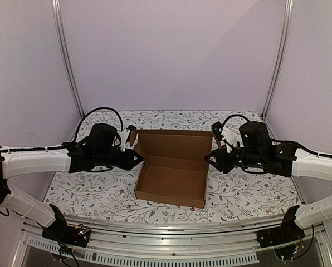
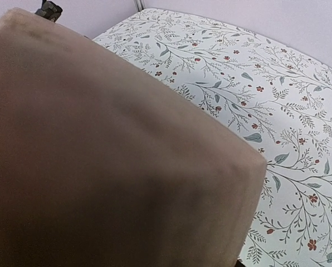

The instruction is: Fold the paper box

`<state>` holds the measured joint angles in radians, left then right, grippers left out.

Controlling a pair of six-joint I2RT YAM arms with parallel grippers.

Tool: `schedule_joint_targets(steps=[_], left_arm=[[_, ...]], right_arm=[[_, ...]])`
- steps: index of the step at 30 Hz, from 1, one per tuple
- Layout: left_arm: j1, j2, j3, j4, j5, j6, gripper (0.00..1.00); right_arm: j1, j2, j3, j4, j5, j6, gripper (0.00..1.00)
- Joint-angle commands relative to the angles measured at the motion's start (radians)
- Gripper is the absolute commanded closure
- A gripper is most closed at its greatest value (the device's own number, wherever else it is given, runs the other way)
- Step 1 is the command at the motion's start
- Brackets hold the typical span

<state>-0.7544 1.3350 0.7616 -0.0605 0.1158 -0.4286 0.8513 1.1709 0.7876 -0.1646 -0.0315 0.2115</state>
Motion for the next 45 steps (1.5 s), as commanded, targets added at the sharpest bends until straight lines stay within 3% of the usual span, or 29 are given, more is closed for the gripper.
schedule_joint_targets(steps=[1, 5, 25, 45], left_arm=[[-0.032, -0.012, 0.000, -0.003, -0.013, 0.030, 0.94], [-0.035, -0.003, 0.006, -0.004, -0.020, 0.028, 1.00], [-0.062, -0.002, 0.010, 0.002, -0.028, 0.033, 1.00], [-0.072, 0.001, 0.004, 0.014, -0.024, 0.040, 1.00]], right_arm=[[0.025, 0.002, 0.013, -0.040, -0.035, 0.006, 0.66], [0.031, 0.002, 0.023, -0.041, -0.038, 0.016, 0.66], [0.079, 0.047, 0.111, -0.037, -0.042, 0.108, 0.68], [0.081, 0.154, 0.205, -0.042, 0.059, 0.196, 0.67]])
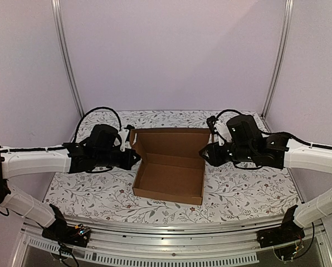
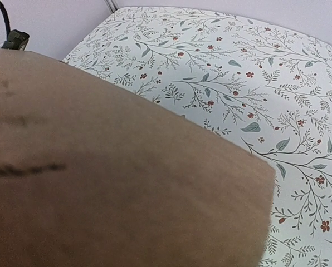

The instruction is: Fold the paper box

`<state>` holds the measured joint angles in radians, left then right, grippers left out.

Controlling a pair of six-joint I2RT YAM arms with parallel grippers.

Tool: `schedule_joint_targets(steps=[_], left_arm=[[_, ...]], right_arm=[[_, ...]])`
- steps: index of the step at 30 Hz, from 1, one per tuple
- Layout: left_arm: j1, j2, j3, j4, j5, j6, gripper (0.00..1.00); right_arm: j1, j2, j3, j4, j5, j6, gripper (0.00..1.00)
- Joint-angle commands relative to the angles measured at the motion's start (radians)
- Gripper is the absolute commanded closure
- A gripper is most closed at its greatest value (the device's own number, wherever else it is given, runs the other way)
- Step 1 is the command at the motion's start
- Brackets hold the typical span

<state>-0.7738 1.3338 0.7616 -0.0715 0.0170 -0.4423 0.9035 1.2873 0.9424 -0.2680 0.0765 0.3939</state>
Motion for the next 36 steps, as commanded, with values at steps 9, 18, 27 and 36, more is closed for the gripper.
schedule_joint_targets(steps=[9, 18, 27, 36], left_arm=[[-0.056, 0.010, 0.002, 0.037, 0.090, 0.051, 1.00], [-0.061, 0.024, 0.012, 0.042, 0.101, 0.053, 1.00], [-0.065, 0.036, 0.025, 0.041, 0.112, 0.056, 1.00], [-0.068, 0.048, 0.026, 0.047, 0.112, 0.057, 1.00]], right_arm=[[0.030, 0.089, 0.068, 0.088, -0.064, 0.035, 0.67], [0.035, 0.143, 0.076, 0.129, -0.110, 0.057, 0.67], [0.050, 0.196, 0.075, 0.168, -0.117, 0.078, 0.67], [0.051, 0.196, 0.068, 0.161, -0.100, 0.080, 0.67]])
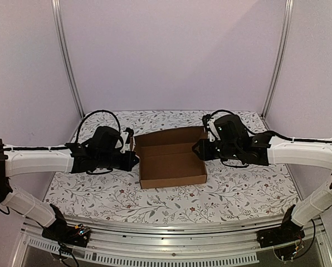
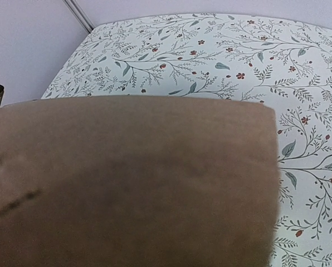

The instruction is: Fold the paper box

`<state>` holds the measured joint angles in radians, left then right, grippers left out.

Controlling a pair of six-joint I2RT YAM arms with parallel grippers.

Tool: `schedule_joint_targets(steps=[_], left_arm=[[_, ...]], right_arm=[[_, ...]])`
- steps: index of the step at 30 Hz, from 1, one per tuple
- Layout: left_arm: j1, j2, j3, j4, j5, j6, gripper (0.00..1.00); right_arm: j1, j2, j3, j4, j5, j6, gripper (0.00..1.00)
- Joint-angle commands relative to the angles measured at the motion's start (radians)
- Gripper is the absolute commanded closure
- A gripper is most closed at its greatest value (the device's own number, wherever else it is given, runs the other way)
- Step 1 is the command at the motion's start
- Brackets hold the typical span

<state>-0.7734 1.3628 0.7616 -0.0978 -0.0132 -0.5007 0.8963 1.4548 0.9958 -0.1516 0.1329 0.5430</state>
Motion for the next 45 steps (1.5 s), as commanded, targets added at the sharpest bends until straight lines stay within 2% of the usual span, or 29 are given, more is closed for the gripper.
schedule_joint_targets(steps=[1, 20, 29, 34, 37, 41, 44, 45], left_arm=[[-0.069, 0.020, 0.025, 0.072, 0.144, 0.114, 1.00], [-0.087, 0.017, -0.054, 0.079, 0.160, 0.008, 1.00], [-0.120, -0.038, -0.089, -0.066, 0.194, -0.113, 0.97], [-0.127, -0.154, -0.090, -0.150, 0.202, -0.143, 0.87], [-0.127, -0.215, -0.032, -0.228, 0.205, -0.124, 0.83], [-0.126, -0.258, 0.094, -0.330, 0.187, -0.056, 0.80], [-0.117, -0.253, 0.197, -0.373, 0.117, 0.013, 0.78], [-0.107, -0.243, 0.231, -0.387, 0.075, 0.027, 0.72]], right_arm=[[0.059, 0.026, 0.009, 0.038, -0.150, -0.069, 0.67], [0.081, -0.107, -0.302, 0.071, -0.091, 0.025, 0.63], [0.080, -0.209, -0.336, -0.026, -0.118, 0.026, 0.58], [0.080, -0.303, -0.242, -0.169, -0.192, -0.058, 0.58], [0.080, -0.335, -0.110, -0.289, -0.206, -0.141, 0.64], [0.080, -0.346, 0.053, -0.324, -0.146, -0.226, 0.70], [0.074, -0.281, 0.161, -0.319, -0.032, -0.296, 0.82], [0.067, -0.254, 0.199, -0.312, -0.026, -0.319, 0.88]])
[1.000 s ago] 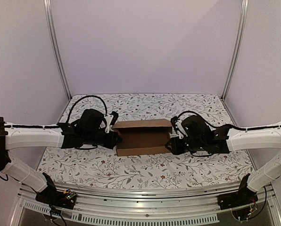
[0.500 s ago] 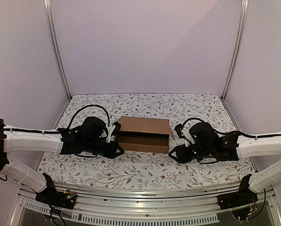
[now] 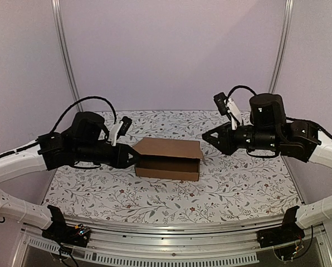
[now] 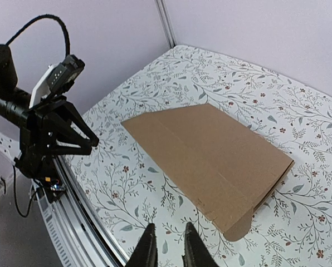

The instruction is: Fold the paper box

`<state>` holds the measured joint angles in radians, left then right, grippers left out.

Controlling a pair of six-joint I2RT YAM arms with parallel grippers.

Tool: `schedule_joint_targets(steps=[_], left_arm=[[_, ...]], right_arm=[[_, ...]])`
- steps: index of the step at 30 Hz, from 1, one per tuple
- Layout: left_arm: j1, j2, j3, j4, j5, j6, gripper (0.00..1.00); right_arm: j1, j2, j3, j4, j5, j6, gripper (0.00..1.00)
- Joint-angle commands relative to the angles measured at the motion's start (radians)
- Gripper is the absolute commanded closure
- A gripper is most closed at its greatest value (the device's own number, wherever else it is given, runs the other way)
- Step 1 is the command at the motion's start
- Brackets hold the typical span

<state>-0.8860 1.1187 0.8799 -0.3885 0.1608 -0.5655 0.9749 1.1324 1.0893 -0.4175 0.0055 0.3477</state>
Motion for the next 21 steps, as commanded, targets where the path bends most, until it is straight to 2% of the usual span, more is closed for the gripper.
schedule_joint_targets(steps=[1, 3, 7, 8, 9, 10, 11, 13, 18, 21], left_arm=[[0.019, 0.011, 0.144, -0.109, -0.130, 0.100, 0.66], [0.052, 0.032, 0.202, -0.096, -0.147, 0.130, 0.63], [0.148, 0.081, 0.234, -0.002, -0.150, 0.160, 0.44], [0.177, 0.103, 0.237, 0.020, -0.147, 0.155, 0.35], [0.210, 0.125, 0.239, 0.057, -0.119, 0.150, 0.23], [0.238, 0.155, 0.234, 0.095, -0.092, 0.150, 0.05], [0.266, 0.184, 0.230, 0.128, -0.075, 0.146, 0.01], [0.310, 0.275, 0.219, 0.214, 0.010, 0.158, 0.01], [0.360, 0.545, 0.239, 0.276, 0.112, 0.141, 0.01], [0.361, 0.654, 0.189, 0.343, 0.170, 0.098, 0.07]], right_arm=[[-0.024, 0.119, 0.135, -0.033, 0.105, -0.139, 0.93], [-0.055, 0.193, 0.189, 0.007, 0.094, -0.161, 1.00], [-0.109, 0.352, 0.223, 0.099, 0.054, -0.154, 1.00], [-0.116, 0.410, 0.222, 0.117, 0.046, -0.153, 1.00], [-0.119, 0.443, 0.213, 0.133, 0.046, -0.151, 1.00], [-0.123, 0.484, 0.198, 0.156, 0.044, -0.148, 1.00], [-0.124, 0.512, 0.175, 0.181, 0.036, -0.142, 1.00], [-0.125, 0.583, 0.124, 0.243, 0.019, -0.123, 1.00], [-0.125, 0.656, -0.010, 0.312, -0.035, -0.061, 1.00], [-0.126, 0.636, -0.081, 0.329, -0.032, -0.039, 1.00]])
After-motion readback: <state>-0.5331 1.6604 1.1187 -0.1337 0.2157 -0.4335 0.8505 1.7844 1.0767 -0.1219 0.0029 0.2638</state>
